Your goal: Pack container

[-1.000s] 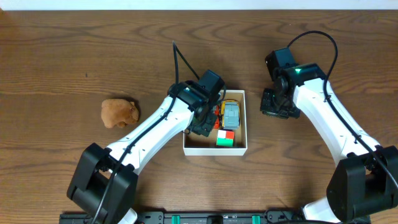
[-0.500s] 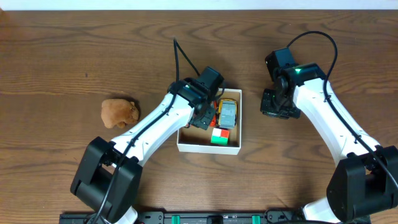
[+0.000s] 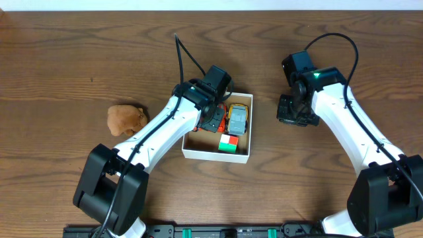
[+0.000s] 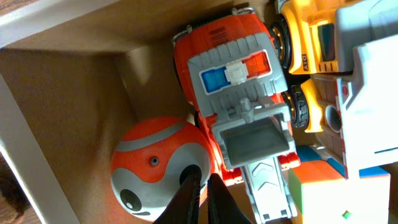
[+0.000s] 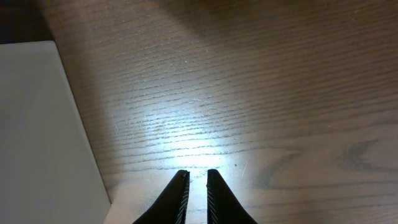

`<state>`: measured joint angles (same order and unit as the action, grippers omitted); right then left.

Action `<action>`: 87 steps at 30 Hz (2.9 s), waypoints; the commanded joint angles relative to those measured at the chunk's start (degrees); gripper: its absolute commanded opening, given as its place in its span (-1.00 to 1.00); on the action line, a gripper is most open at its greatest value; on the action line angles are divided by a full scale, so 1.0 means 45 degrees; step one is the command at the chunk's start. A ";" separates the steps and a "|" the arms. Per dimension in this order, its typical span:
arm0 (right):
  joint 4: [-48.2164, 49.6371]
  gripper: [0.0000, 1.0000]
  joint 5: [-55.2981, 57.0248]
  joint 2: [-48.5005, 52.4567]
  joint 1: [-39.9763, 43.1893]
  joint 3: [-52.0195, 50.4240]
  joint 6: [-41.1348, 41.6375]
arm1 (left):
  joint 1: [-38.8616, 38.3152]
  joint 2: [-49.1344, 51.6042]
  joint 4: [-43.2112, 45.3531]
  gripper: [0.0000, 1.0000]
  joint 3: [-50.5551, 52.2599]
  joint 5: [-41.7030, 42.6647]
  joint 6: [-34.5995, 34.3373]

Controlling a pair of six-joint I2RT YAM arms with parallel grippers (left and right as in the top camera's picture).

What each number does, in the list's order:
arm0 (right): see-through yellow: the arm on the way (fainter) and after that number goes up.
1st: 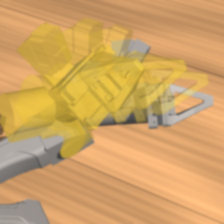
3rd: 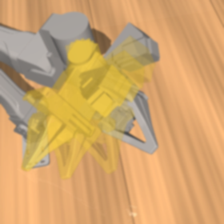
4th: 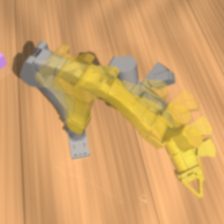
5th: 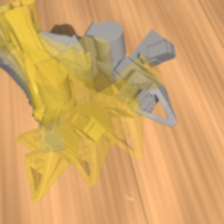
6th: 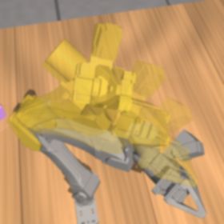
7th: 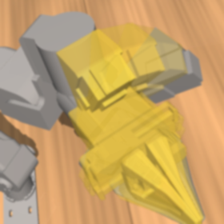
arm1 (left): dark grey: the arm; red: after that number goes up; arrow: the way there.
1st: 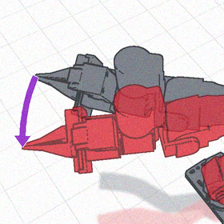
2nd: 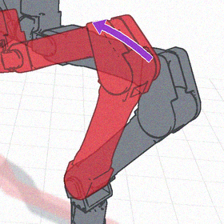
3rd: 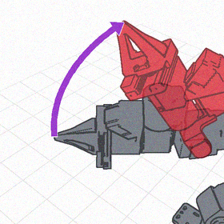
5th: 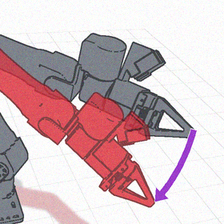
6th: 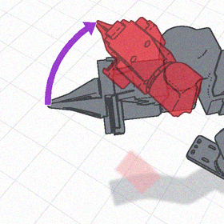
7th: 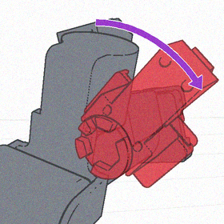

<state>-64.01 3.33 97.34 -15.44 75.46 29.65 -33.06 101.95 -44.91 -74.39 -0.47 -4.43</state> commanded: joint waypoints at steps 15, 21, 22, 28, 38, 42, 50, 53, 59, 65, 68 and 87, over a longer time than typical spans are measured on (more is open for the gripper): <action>0.0029 -0.46 -0.0034 0.0019 0.0107 -0.0049 -0.0442 | 0.0151 -0.4954 -0.0257 0.41 -0.0500 -0.2875 0.0068; 0.0039 0.40 -0.0029 0.0019 0.0107 -0.0049 -0.1001 | 0.2477 -0.6815 -0.1452 0.68 -0.0500 -0.3128 -0.0126; 0.0049 0.49 -0.0024 0.0019 0.0107 -0.0049 -0.1005 | 0.3099 -0.6858 -0.1749 0.76 -0.0500 -0.3026 -0.0112; 0.0092 0.71 -0.0034 0.0019 0.0107 -0.0049 -0.1195 | 0.6669 -0.5697 -0.2637 0.89 -0.0495 -0.0865 -0.1253; 0.0029 0.72 -0.0034 0.0019 0.0107 -0.0049 -0.1282 | 0.8548 -0.2215 -0.2676 0.96 -0.0495 0.0563 -1.0656; 0.0019 0.72 -0.0034 0.0019 0.0107 -0.0049 -0.1282 | 0.8558 -0.1078 -0.2618 0.96 -0.0495 0.0908 -1.3134; -0.0117 0.72 -0.0034 0.0019 0.0107 -0.0049 -0.1457 | 0.8563 0.0335 -0.1744 0.96 -0.0495 0.0913 -1.5052; -0.0267 0.72 -0.0029 0.0019 0.0107 -0.0049 -0.1472 | 0.8621 0.0544 -0.1137 0.96 -0.0495 0.0913 -1.5052; -0.0321 0.72 -0.0034 0.0019 0.0107 -0.0049 -0.1666 | 0.8884 0.0724 -0.0850 0.96 -0.0476 0.0869 -1.5188; -0.0316 0.72 -0.0034 0.0019 0.0107 -0.0049 -0.1666 | 0.9058 0.1025 -0.0937 0.96 -0.0340 0.0874 -1.5188; -0.0321 0.72 -0.0034 0.0019 0.0107 -0.0049 -0.1666 | 0.9058 0.1156 -0.1035 0.96 -0.0340 0.0865 -1.5188; -0.0359 0.72 -0.0029 0.0019 0.0107 -0.0049 -0.1666 | 0.9058 0.1171 -0.2361 -0.25 -0.0257 0.0850 -1.4834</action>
<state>-65.56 2.96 97.34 -15.44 75.35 22.94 7.40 106.54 -54.15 -76.09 3.95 -71.92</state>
